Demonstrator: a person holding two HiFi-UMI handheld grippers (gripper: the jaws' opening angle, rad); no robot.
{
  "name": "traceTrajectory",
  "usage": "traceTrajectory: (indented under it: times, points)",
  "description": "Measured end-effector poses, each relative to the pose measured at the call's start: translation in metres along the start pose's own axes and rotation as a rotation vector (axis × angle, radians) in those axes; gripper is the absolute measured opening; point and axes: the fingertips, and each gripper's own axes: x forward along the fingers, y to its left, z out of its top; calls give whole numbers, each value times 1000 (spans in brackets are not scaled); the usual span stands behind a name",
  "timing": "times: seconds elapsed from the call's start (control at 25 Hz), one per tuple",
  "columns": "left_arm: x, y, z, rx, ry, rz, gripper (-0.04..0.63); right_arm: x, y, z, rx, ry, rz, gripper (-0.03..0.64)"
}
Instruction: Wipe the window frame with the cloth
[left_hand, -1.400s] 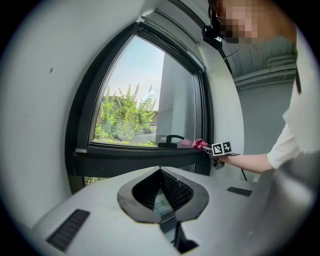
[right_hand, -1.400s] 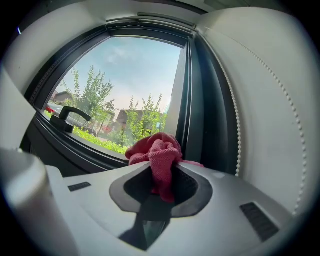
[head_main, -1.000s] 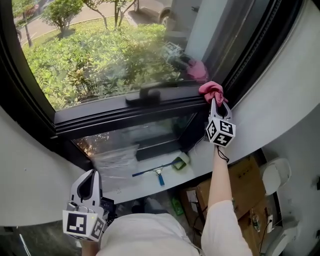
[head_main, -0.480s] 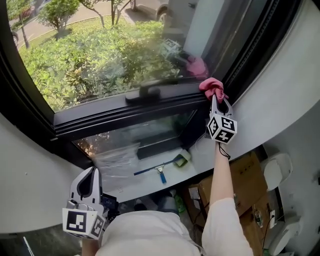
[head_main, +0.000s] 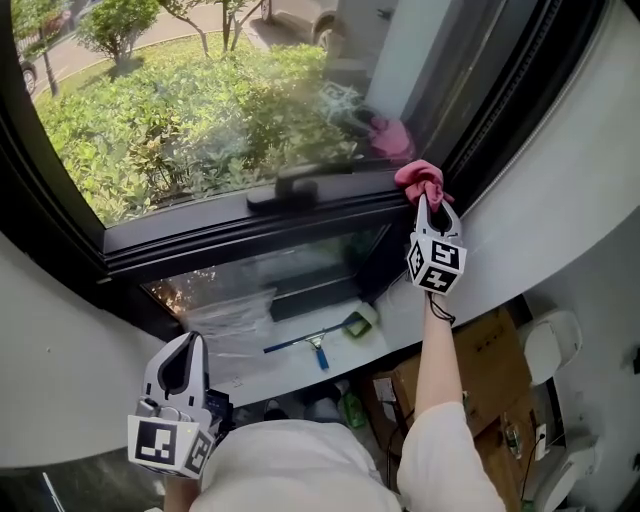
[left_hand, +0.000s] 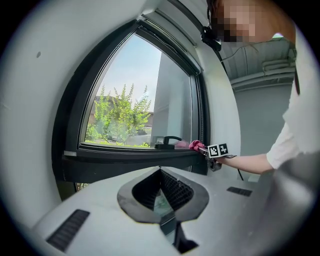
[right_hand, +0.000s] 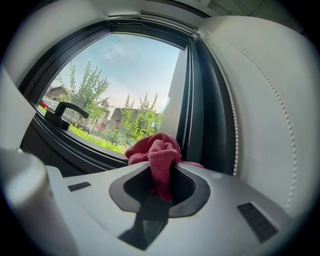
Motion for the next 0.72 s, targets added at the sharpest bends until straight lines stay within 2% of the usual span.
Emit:
traceTrajectory:
  times: [0.2, 0.72]
  points:
    - [0, 2, -1, -10, 2, 14, 8, -3, 6, 3, -5, -1, 12, 77]
    - [5, 1, -3, -12, 8, -8, 8, -7, 22, 6, 0, 17, 22, 77]
